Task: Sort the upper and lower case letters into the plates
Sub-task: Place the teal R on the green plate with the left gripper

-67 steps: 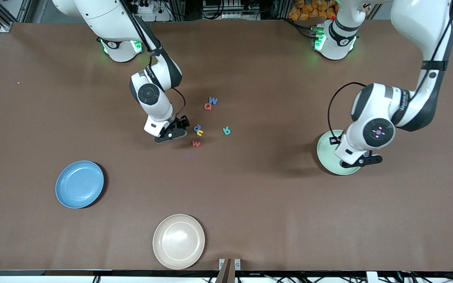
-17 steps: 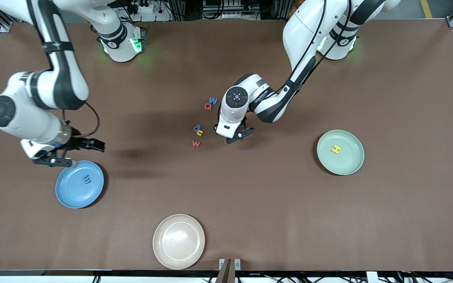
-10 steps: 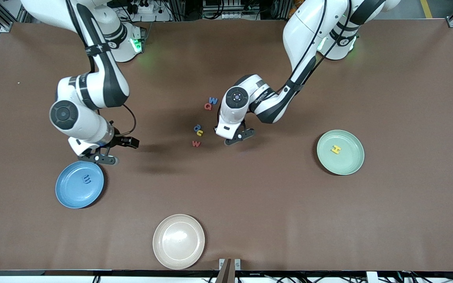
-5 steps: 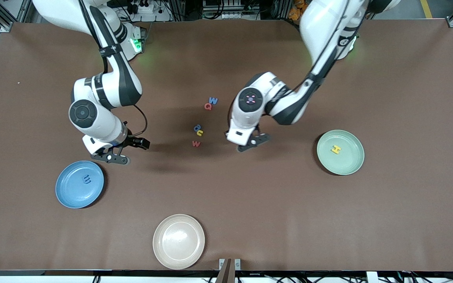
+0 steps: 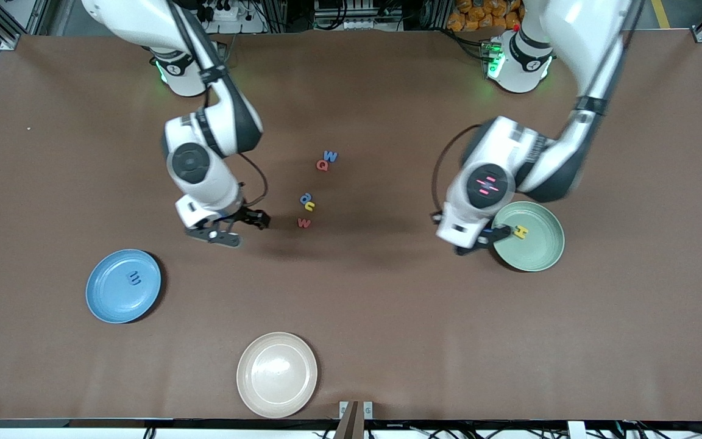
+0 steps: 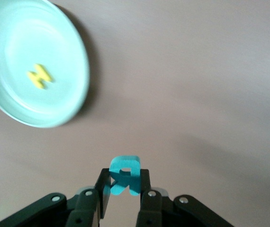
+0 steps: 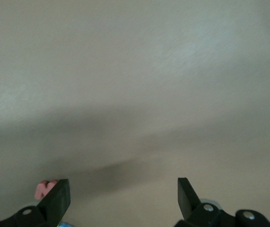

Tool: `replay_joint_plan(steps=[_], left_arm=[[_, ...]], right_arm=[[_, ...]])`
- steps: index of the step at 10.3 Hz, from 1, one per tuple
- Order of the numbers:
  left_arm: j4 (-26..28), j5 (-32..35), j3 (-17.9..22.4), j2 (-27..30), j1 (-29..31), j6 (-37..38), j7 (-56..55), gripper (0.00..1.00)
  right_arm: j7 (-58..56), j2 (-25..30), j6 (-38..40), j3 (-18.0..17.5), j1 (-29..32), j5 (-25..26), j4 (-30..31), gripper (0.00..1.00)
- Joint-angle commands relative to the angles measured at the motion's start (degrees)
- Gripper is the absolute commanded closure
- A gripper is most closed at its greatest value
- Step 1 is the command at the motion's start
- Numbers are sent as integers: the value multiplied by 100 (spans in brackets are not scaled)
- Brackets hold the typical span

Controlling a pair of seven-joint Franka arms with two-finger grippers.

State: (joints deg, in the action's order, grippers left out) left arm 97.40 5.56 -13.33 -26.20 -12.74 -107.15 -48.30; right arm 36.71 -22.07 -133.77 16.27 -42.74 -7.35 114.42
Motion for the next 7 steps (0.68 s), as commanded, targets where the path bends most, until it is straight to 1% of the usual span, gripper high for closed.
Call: replay_joint_plan(steps=[1,3,5,7], left_arm=[[428,121,-91,125,813,1,957,100],[464,112,-100,-68,1395,-139,1698,100],[464,112,-91,-349,1537,-306,1824,100],[438,147,-65,-464,1564,-333,1868,100]], right_arm=[[214,-122,-132,43,-243,-82,10,0],[-83,-149,-123,-62,-393,-82,10,0],[-714,-149,-123,-211,-411,-82,-86,0],[-1383,-254,-123,-361,-411,-82,-236,0]])
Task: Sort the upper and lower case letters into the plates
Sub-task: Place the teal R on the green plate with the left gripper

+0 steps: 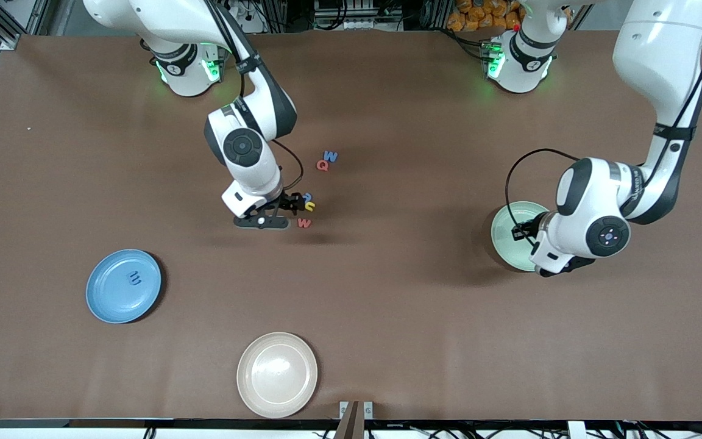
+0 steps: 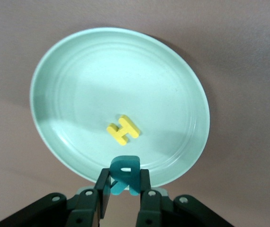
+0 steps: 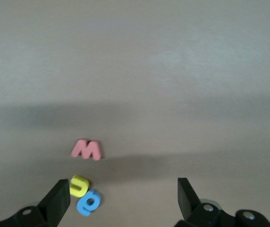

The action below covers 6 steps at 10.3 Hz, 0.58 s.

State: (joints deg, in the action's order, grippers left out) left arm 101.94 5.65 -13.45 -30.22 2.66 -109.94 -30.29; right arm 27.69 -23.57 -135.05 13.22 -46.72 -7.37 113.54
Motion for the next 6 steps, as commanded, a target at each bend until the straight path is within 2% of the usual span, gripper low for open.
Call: replay_joint_plan(steps=[1,2,3,4,6], left_arm=[[-25,260,-52,-98,85,-88,67,87],[-25,296,-52,-107,94,-115,67,60],[-34,297,-52,-107,85,-115,67,10],[-34,297,-52,-81,85,-115,67,0],[-43,297,-87,-11,33,-54,50,0]], right_arm=[[-850,-148,5,-74,-21,-80,-148,0],[-1323,-139,49,-74,-30,-80,-140,0],[-1885,-139,67,-74,-13,-80,-113,0],[-2178,-139,84,-82,-30,-80,-87,0],[-2286,-157,76,-83,-318,-80,-35,0]])
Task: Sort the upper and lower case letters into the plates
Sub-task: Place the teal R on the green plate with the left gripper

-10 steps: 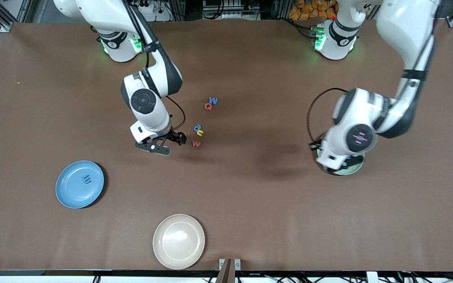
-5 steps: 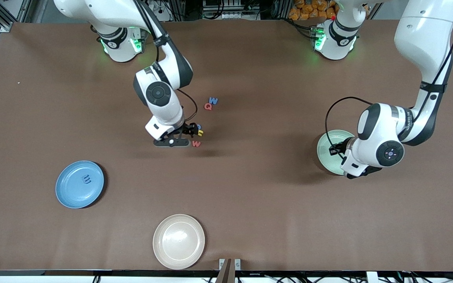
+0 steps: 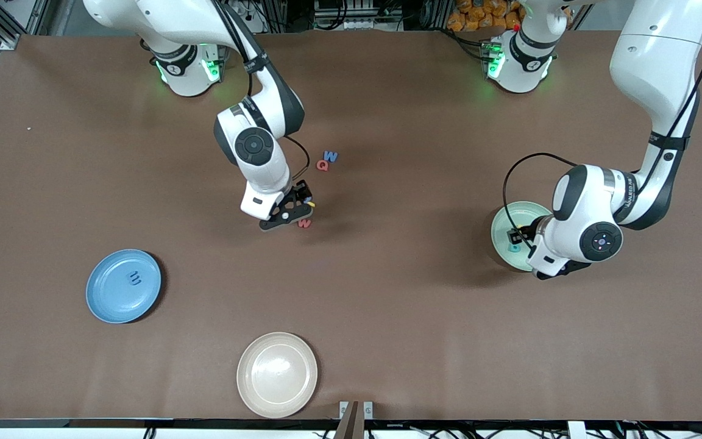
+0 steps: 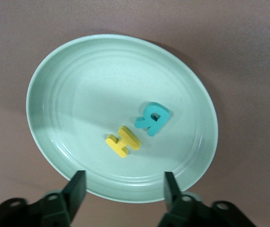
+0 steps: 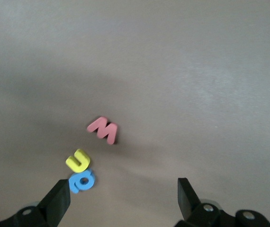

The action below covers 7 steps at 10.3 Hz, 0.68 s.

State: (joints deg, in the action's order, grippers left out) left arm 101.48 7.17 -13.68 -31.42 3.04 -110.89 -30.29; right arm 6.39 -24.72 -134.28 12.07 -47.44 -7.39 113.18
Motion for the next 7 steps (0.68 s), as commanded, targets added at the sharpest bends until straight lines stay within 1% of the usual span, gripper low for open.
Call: replay_joint_plan(steps=[1,3,4,6,7], left_arm=[[3,144,-82,197,-32,59,15,0],[3,135,-310,302,-137,164,-91,0],[3,135,-442,346,-137,190,-239,0],[3,135,-706,469,-120,243,-564,0],[3,135,-811,522,-120,304,-696,0]], right_arm=[[-173,-120,-115,32,-431,-78,46,0],[-200,-226,-510,32,-739,-69,187,0],[-365,-270,-555,32,-749,-69,231,0],[-717,-366,-1036,32,-741,-78,450,0],[-875,-454,-1117,32,-740,-69,451,0]])
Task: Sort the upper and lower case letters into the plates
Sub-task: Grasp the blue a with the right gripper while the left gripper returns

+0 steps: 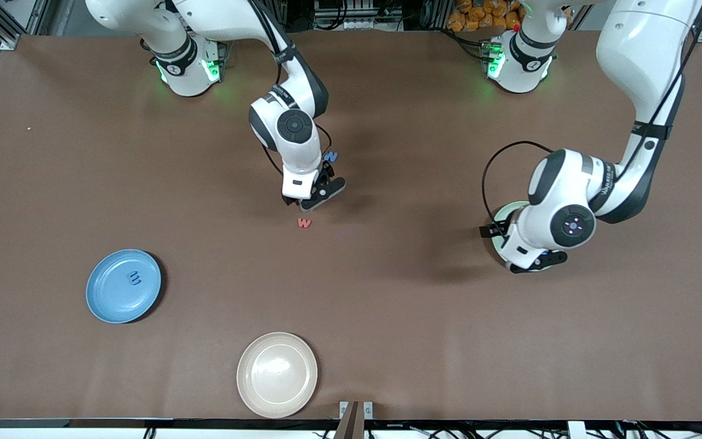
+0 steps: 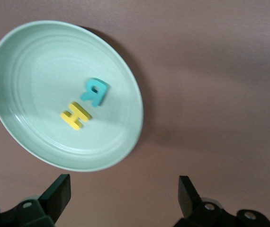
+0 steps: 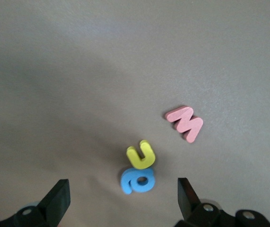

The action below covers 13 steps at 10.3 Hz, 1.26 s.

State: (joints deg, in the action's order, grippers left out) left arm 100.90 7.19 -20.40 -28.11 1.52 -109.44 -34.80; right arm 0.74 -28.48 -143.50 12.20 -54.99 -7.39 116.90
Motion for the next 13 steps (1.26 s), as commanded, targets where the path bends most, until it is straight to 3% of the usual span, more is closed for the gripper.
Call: replay_joint_plan(steps=[1,4,13], left_arm=[[62,134,-262,270,41,169,-429,0],[53,134,-535,411,41,239,-957,0],[-17,46,-1044,534,41,300,-1704,0]], right_arm=[[-450,-88,-213,20,49,-69,78,0],[-478,-324,-651,20,6,-69,192,0],[-715,-123,-635,20,67,-78,448,0]])
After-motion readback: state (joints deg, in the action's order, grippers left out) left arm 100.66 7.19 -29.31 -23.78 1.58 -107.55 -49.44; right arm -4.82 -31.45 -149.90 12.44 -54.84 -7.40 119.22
